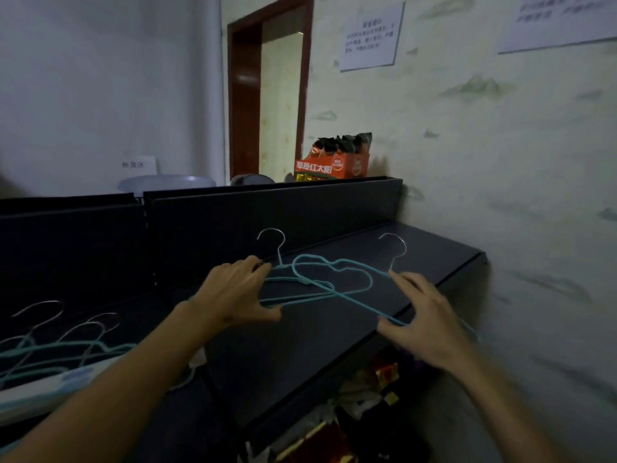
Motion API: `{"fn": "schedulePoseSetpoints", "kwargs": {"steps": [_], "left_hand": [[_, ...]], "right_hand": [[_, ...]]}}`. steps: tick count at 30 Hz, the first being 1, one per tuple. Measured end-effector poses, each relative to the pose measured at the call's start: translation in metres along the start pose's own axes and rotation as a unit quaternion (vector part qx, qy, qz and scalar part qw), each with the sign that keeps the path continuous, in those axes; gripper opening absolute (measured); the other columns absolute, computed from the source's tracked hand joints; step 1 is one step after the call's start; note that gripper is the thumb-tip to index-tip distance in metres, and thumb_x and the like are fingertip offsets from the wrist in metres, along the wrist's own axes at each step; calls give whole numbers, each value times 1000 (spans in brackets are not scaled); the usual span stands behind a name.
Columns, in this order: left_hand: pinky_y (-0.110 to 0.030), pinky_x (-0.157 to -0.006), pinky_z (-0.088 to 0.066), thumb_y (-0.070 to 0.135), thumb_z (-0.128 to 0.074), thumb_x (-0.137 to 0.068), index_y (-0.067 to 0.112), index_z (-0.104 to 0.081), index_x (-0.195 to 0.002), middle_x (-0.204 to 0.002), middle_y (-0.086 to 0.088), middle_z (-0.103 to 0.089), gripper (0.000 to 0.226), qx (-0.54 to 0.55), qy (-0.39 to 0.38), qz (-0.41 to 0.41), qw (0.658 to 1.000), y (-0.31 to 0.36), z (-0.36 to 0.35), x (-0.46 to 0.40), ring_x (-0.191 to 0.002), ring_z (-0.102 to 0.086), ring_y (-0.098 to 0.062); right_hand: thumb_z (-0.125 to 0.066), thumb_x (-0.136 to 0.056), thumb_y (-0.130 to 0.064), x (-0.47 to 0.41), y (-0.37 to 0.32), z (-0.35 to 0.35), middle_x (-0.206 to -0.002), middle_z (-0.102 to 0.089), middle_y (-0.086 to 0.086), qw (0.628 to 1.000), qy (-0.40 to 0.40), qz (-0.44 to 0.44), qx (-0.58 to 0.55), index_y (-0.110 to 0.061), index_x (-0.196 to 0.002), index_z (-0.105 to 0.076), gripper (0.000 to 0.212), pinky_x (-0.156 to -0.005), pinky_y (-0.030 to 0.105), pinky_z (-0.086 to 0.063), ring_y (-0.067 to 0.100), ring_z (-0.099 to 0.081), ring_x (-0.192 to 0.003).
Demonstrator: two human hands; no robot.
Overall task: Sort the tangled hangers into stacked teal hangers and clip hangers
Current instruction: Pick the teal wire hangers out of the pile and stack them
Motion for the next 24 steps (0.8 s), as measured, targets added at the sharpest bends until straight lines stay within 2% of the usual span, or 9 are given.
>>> {"fn": "schedulePoseSetpoints", "kwargs": {"steps": [2, 4, 7, 10, 14, 20, 24], "left_hand": [[-27, -74, -45, 75, -43, -72, 19, -35, -138, -124, 2, -47, 87, 16, -44, 23, 999, -16, -10, -5, -104, -51, -16], [-28, -80, -46, 72, -50, -73, 21, -33, -139, -123, 3, -45, 84, 32, -81, 43, 995, -31, -19, -12, -106, -48, -14], [-28, -84, -46, 70, -54, -72, 24, -36, -137, -122, 4, -45, 82, 50, -109, 57, 991, -49, -30, -23, -108, -46, -13], [-29, -83, -47, 68, -57, -70, 28, -45, -127, -113, 8, -47, 71, 77, -147, 71, 984, -56, -45, -34, -104, -48, -12], [-29, -87, -47, 64, -61, -69, 24, -40, -135, -119, 7, -45, 81, 89, -222, 96, 966, -57, -63, -50, -106, -45, -11], [-33, -95, -46, 66, -63, -64, 23, -35, -140, -133, 6, -41, 92, 122, -257, 131, 950, -57, -86, -60, -117, -43, -12], [-32, -98, -44, 61, -66, -68, 23, -38, -139, -135, 6, -41, 85, 141, -256, 134, 947, -53, -91, -64, -120, -42, -13]], "right_hand": [[-51, -62, -65, -20, 0, -16, -126, -43, -10, 1000, -4, 10, -22, -21, -140, -42, 90, -99, 38, -41, 12, -44, -119], [-50, -63, -65, -43, 0, -32, -127, -42, -11, 999, -12, 26, -38, -22, -141, -40, 90, -100, 35, -39, 10, -40, -120], [-52, -65, -63, -75, 0, -60, -129, -41, -10, 996, -28, 57, -57, -21, -141, -39, 88, -102, 33, -37, 9, -36, -123], [-49, -64, -66, -104, 3, -83, -131, -41, -10, 992, -52, 82, -75, -21, -142, -38, 90, -103, 34, -36, 8, -34, -124], [-49, -63, -66, -135, 13, -101, -131, -41, -12, 988, -75, 99, -90, -22, -141, -39, 90, -103, 34, -37, 7, -35, -122], [-50, -62, -65, -152, 30, -113, -128, -39, -17, 982, -105, 116, -106, -24, -141, -40, 89, -103, 29, -35, 1, -32, -120], [-55, -64, -62, -156, 41, -118, -124, -37, -21, 981, -102, 119, -114, -23, -140, -41, 86, -102, 28, -35, -1, -32, -117]]}}
Point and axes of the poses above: each hand's wrist, its own x-axis away from the middle knuckle, its own z-axis out of the back of the hand, y = z × x, the point moved 5 cm from there along -x, towards the middle knuckle
